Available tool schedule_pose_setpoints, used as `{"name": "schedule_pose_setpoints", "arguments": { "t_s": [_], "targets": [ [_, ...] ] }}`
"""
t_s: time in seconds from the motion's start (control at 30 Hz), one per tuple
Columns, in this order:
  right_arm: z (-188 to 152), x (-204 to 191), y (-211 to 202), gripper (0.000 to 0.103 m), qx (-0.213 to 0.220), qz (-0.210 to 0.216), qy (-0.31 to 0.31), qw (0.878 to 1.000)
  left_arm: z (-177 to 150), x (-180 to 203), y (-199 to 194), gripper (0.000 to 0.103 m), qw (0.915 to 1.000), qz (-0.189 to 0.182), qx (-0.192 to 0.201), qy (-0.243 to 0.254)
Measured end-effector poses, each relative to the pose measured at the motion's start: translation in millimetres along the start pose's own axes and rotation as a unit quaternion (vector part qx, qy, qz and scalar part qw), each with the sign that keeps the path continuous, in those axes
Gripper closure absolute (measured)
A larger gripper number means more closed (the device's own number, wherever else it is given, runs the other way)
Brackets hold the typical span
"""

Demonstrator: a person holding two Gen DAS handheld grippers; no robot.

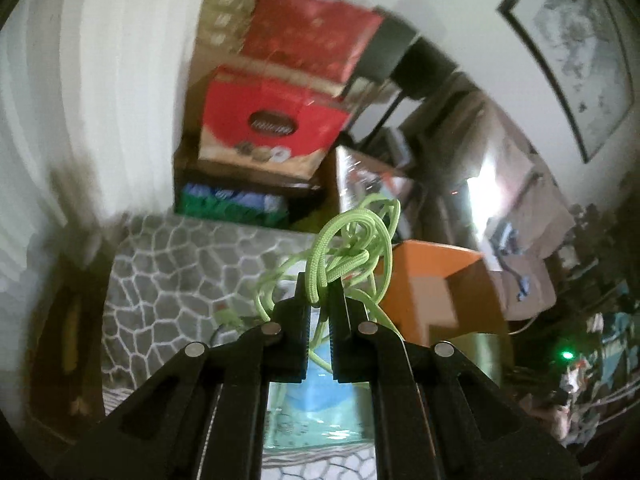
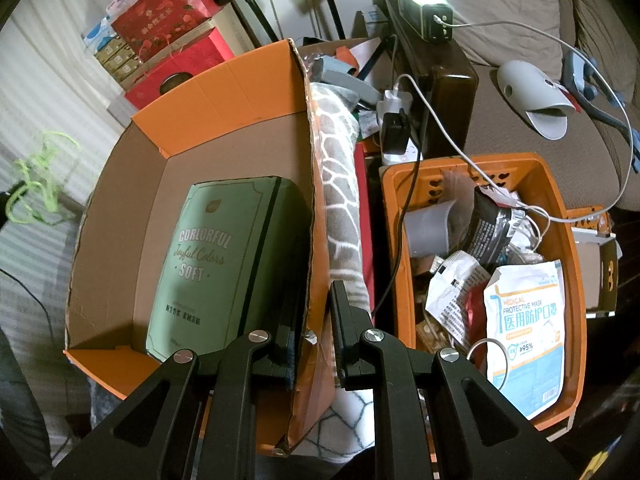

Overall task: Organize objects
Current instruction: 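Lift the green cable with the left gripper and carry it into the box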

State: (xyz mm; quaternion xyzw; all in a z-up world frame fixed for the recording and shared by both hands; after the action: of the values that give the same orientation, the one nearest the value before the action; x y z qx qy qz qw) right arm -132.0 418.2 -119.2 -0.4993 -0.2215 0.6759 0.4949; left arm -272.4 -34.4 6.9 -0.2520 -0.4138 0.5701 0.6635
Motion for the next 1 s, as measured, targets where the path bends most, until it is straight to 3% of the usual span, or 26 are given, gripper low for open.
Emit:
{"name": "schedule_pose_setpoints", "arguments": {
  "t_s": [0.33, 1.0],
  "targets": [
    [0, -1, 0, 0.09, 0.0, 0.0, 0.002, 1.0, 0, 76, -43, 0.096, 0.9974, -0.044, 0.029, 0.05],
    [0, -3, -1, 0.09, -0.001, -0.001, 0.003, 1.0, -52, 183, -3, 0.096, 0.99, -0.089, -0.023, 0.106]
  ]
}}
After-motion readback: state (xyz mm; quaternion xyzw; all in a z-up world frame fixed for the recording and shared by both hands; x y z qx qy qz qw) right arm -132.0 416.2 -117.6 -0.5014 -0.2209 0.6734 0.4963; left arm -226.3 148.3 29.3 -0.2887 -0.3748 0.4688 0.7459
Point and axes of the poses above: each gripper's, at about its wrist camera, not at the fingertips, and y roughly the way its jaws point, x to its right, z to its top, the point moved 5 cm from there along y, roughly the way its jaws point, and after that the axes turned 12 degrees about z, right-handed, at the moved point
